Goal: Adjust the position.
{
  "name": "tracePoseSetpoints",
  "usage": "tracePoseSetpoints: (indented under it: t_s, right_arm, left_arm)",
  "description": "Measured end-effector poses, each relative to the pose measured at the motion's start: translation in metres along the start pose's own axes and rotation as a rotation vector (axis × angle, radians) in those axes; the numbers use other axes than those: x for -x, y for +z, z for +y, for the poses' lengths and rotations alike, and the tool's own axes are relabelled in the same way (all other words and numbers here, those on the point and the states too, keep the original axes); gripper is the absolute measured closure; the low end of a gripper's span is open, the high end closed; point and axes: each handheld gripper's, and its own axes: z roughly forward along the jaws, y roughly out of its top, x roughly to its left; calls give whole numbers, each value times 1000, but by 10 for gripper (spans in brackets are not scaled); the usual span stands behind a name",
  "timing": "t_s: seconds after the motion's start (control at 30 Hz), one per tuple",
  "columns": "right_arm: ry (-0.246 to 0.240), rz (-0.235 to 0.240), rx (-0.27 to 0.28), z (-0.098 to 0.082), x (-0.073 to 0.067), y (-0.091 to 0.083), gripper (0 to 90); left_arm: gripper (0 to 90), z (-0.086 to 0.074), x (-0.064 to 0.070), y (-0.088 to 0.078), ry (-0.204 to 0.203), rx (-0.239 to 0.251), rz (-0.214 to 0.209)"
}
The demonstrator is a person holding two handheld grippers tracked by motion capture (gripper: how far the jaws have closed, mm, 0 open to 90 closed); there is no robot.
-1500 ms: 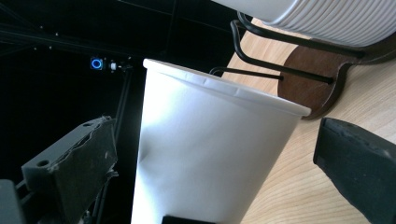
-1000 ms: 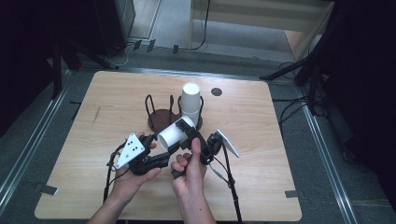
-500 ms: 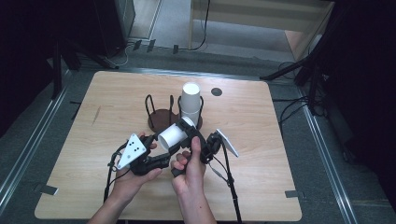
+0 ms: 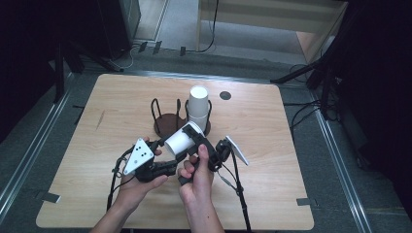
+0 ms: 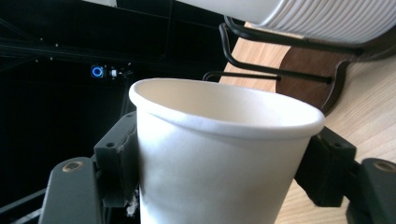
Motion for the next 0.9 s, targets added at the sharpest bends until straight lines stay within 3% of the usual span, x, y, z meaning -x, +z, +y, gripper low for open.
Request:
tracePoseSetpoints:
  t_s: [0.2, 0.4, 0.47, 0.77, 0.9]
  right_arm:
    - [-53, -8, 37, 3, -1, -4, 284]
    - [-115, -7, 79, 4, -4, -9, 293]
    - [-172, -35, 113, 4, -6, -11, 294]
    - [-323, -83, 211, 4, -14, -16, 298]
    - [-431, -138, 258, 2, -21, -18, 298]
  left_arm:
    - [184, 3, -2, 0, -33, -50, -5]
    - [137, 5, -3, 0, -36, -87, -9]
    - [130, 5, -4, 0, -39, -100, -17]
    - [106, 6, -6, 0, -46, -129, -17]
    - [106, 6, -8, -1, -45, -130, -9]
